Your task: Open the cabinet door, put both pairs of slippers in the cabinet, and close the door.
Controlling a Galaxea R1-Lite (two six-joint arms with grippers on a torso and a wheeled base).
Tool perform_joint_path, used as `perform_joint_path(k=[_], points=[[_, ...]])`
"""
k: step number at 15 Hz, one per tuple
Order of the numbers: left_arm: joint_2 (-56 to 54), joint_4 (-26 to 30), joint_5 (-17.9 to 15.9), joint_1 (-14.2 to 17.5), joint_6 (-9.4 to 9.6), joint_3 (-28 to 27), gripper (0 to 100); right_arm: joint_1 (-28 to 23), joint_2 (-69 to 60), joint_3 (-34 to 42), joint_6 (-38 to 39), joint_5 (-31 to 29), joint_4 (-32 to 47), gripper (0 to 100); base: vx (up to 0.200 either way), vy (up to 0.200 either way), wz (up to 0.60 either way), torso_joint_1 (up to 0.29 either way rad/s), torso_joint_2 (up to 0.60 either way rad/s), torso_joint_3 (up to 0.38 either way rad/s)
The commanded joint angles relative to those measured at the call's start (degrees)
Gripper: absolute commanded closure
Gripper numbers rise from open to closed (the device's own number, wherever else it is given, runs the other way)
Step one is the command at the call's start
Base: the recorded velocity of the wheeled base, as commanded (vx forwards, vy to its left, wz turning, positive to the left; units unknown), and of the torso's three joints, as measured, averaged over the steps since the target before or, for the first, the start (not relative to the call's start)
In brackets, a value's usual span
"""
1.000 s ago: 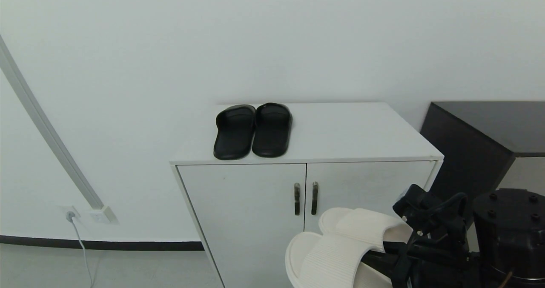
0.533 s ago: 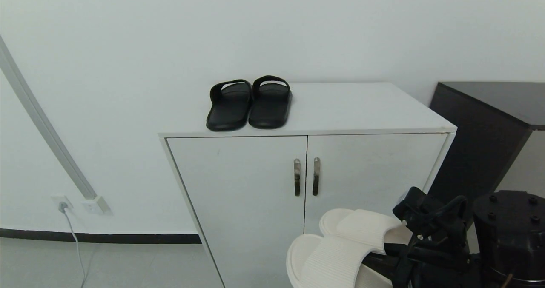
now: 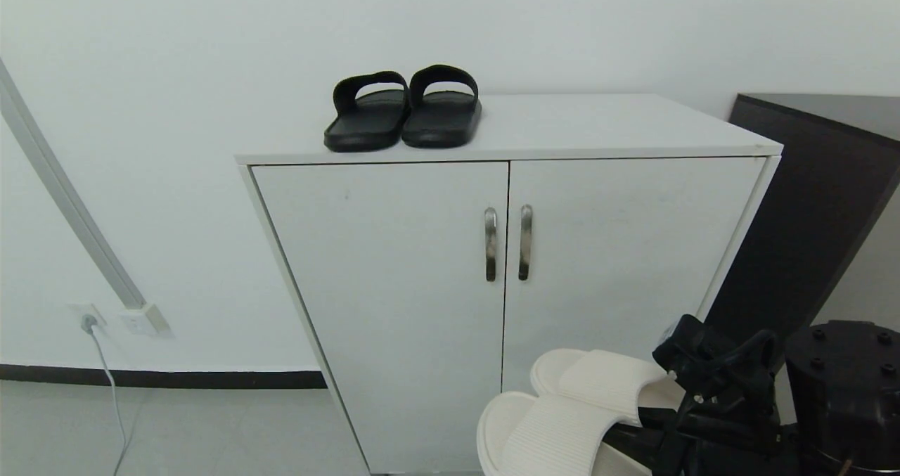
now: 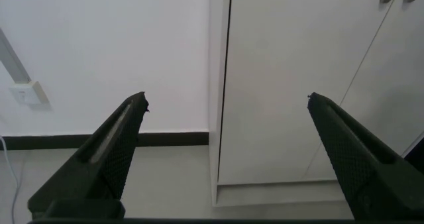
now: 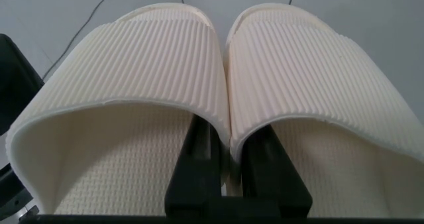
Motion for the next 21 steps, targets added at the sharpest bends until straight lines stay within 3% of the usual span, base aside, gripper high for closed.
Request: perform_joint_path(k=[1,5,11,12,13,16,19,21], points=[[0.07,0.00,0.01,0.04,0.31,0.01,0,-0.08,-0.29,0.29,0.03,0.04,-0.01,100,0.000,0.000,0.00,-0.080,0.45,0.373],[0.07,0.00,-0.17,0.04,0.84,0.01,0,-0.08,-0.20,0.38,0.03,0.04,-0.18,100,0.000,0.000,0.00,-0.029,0.40,0.353],[0.07,-0.18,-0.25,0.04,0.57,-0.34,0,-0.16,-0.20,0.38,0.03,-0.05,-0.27,100,0.000,0.000,0.00,0.000,0.00,0.000],[0.42,-0.09,-1.57,-0.05,-0.04,-3.07,0,-0.16,-0.29,0.47,0.03,-0.05,-0.27,100,0.000,0.000,0.00,0.000,0.00,0.000],[2.89,1.49,-3.33,-0.13,-2.42,-7.37,0,-0.16,-0.46,0.47,0.03,-0.05,-0.36,100,0.000,0.000,0.00,0.000,0.00,0.000],[12.38,1.67,-10.89,-0.13,-2.06,-8.96,0,-0.08,-0.73,0.47,0.03,-0.05,-0.36,100,0.000,0.000,0.00,0.000,0.00,0.000],[23.80,-4.92,-19.94,-0.13,-1.98,-10.80,0,-0.08,-0.73,0.47,0.03,-0.05,-0.36,100,0.000,0.000,0.00,-0.004,0.07,0.053],[31.98,-9.76,-23.02,-0.40,-1.98,-13.35,0,-0.08,-0.73,0.47,-0.05,-0.14,-0.36,100,0.000,0.000,0.00,0.002,0.17,0.071]])
